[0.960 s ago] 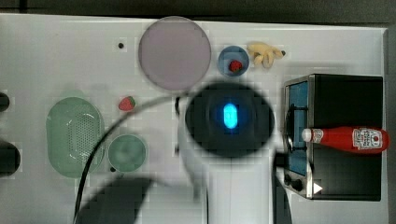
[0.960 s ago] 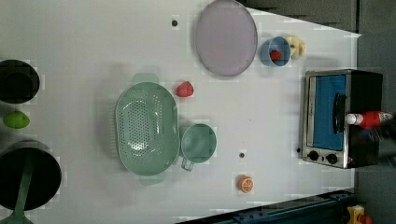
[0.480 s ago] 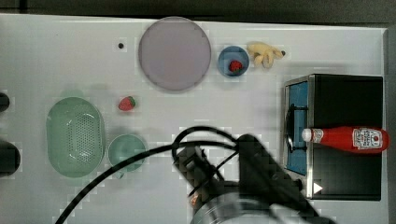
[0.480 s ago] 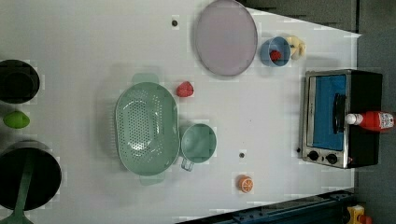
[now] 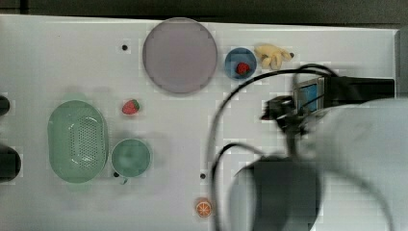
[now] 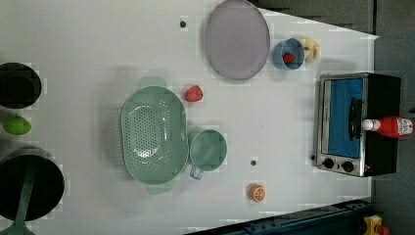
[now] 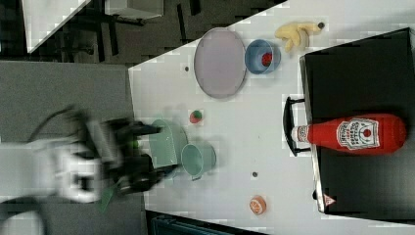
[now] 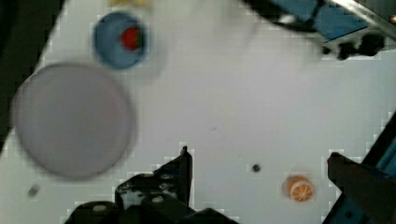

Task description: Pick Ketchup from oven and place it on table.

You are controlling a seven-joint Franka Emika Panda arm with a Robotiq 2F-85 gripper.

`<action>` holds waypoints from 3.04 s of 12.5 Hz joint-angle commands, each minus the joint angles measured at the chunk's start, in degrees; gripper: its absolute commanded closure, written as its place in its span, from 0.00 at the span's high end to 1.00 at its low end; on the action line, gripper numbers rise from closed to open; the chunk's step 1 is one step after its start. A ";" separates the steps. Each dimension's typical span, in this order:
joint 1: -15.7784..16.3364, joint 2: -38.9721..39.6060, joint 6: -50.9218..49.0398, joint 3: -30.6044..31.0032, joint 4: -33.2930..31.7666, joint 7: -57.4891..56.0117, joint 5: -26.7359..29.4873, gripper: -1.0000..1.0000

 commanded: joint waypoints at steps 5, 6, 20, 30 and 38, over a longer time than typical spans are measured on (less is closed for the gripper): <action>-2.62 9.37 18.50 -12.61 -0.25 -1.27 -0.11 1.00; -2.79 11.38 20.86 -14.07 -0.12 -1.27 -0.10 1.00; -5.90 27.09 31.99 -18.06 0.24 -1.27 6.75 0.97; 1.99 17.73 14.36 -11.74 8.93 -1.27 4.36 0.60; 9.07 12.41 9.88 9.57 5.62 -1.27 4.08 0.60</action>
